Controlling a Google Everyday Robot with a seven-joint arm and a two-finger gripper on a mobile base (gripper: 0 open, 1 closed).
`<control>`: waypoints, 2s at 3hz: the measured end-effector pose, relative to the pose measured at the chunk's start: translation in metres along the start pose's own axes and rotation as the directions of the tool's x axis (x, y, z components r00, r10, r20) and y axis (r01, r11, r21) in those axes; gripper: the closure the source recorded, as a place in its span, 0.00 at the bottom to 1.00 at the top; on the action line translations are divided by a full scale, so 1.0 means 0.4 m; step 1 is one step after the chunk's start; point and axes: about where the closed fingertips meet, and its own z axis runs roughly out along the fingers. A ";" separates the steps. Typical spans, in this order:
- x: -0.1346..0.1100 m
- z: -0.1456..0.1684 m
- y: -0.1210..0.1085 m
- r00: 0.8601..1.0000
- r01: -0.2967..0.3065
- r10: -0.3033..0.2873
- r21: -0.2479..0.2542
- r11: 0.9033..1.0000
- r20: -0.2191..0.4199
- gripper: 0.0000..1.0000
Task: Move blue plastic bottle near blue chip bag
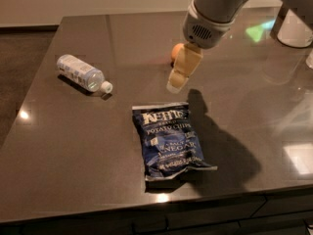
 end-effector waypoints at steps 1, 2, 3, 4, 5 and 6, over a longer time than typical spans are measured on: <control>-0.076 0.051 -0.009 0.999 -0.049 0.049 -0.008 0.999 0.011 0.00; -0.221 0.143 0.006 0.996 -0.083 0.083 -0.046 0.995 0.010 0.00; -0.221 0.143 0.006 0.996 -0.083 0.083 -0.046 0.995 0.010 0.00; -0.258 0.159 0.017 0.998 -0.070 0.070 -0.049 0.996 0.001 0.00; -0.325 0.200 0.046 0.999 -0.049 0.049 -0.067 0.997 -0.006 0.00; -0.391 0.246 0.086 1.000 -0.031 0.030 -0.106 0.994 -0.009 0.00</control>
Offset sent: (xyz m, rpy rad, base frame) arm 0.0575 0.0910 -0.0274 0.0471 0.0588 -0.0816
